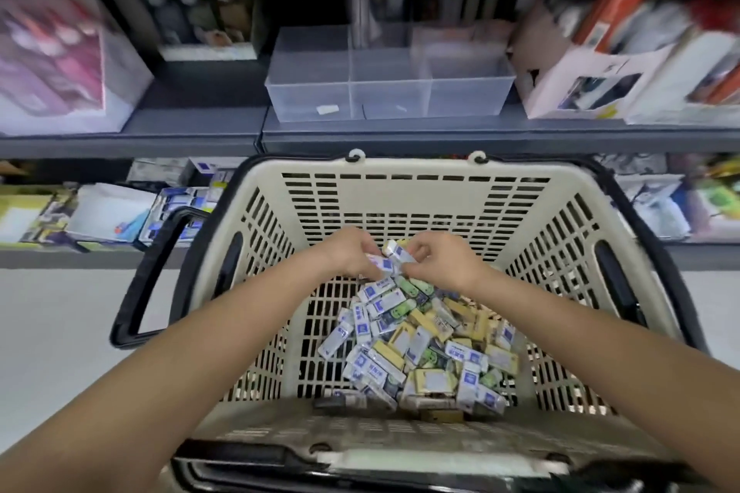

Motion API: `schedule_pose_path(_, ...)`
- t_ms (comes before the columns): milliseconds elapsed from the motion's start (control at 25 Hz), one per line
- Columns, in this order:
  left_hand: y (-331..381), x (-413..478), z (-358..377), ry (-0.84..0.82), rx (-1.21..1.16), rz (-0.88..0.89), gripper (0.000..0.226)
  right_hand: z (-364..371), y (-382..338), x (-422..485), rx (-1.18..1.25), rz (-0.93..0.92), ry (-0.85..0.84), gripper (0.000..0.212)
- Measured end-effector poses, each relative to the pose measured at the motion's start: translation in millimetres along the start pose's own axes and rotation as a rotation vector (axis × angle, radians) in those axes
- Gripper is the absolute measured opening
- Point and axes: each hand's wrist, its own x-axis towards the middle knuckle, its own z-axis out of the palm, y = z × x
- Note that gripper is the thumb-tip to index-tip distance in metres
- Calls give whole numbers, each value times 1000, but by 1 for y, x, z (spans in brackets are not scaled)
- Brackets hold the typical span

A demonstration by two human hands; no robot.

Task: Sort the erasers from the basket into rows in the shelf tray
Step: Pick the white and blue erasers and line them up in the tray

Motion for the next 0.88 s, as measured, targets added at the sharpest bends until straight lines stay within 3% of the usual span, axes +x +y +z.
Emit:
schedule_pose_path(240,13,-24,-8,44,-531,-85,28,1,-16,-10,180,-30,1,20)
schedule_pose_path(640,15,-31,-1,72,-817,-112,21,-14,-32,-27,490,129,-19,16)
schedule_pose_path(880,16,-31,5,-102,-1092,-88,9,-16,-34,-24,427,115,-12,17)
